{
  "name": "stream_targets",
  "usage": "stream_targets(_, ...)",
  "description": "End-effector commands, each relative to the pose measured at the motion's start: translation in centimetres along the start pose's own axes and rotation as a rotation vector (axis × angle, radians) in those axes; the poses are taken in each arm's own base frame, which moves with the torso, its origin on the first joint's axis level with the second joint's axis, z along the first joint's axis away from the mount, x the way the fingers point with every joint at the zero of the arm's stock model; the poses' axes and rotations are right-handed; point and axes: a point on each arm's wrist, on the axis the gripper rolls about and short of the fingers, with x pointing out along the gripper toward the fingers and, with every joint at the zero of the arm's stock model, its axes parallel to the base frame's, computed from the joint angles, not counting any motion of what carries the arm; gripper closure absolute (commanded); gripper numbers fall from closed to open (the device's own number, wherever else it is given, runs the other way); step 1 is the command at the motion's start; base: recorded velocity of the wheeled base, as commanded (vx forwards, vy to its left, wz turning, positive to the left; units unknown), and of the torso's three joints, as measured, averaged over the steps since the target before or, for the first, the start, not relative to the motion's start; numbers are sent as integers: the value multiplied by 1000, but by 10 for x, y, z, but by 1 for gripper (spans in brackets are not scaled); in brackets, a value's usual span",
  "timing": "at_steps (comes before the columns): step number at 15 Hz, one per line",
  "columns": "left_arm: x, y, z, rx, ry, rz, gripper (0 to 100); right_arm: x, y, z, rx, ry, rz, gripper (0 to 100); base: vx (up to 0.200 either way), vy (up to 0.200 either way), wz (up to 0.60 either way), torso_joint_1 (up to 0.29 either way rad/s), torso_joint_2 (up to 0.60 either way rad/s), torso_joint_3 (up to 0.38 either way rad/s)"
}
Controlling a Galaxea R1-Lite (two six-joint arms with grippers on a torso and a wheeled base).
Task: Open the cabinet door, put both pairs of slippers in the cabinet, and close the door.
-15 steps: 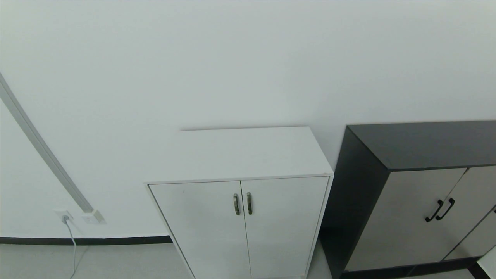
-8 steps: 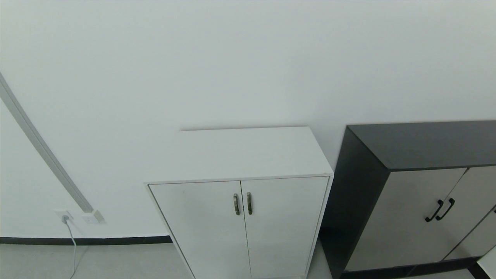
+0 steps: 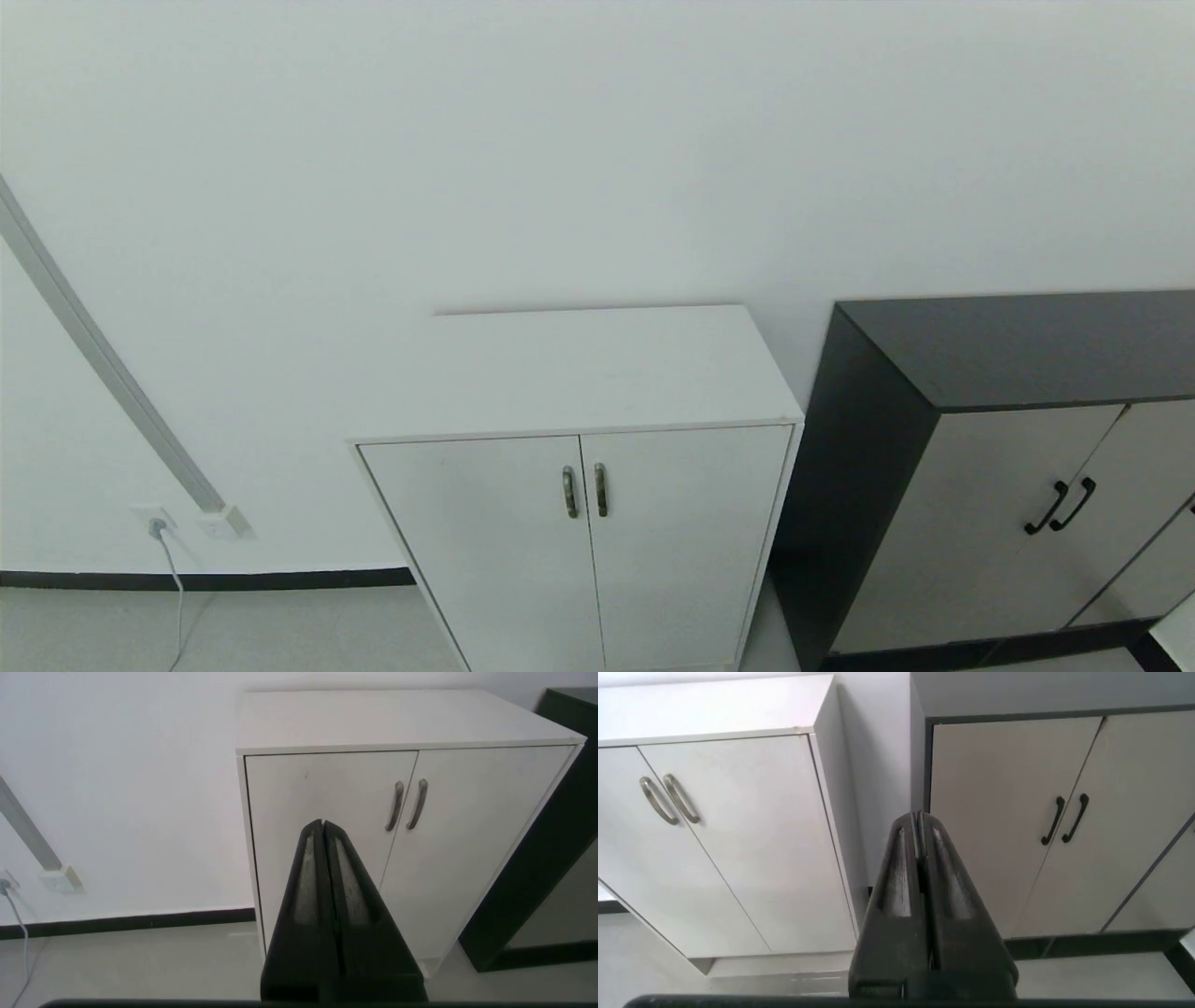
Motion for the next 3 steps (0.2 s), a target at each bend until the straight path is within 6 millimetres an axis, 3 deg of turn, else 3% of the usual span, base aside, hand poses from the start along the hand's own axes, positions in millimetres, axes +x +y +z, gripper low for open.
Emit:
stream_targets(1,0,0,0,0,0,-1,100,0,0,0,0,1,1,100,0,0,0,0,0,0)
stream_targets(3,0,0,0,0,0,1,100,0,0,0,1,1,2,100,0,0,0,0,0,0)
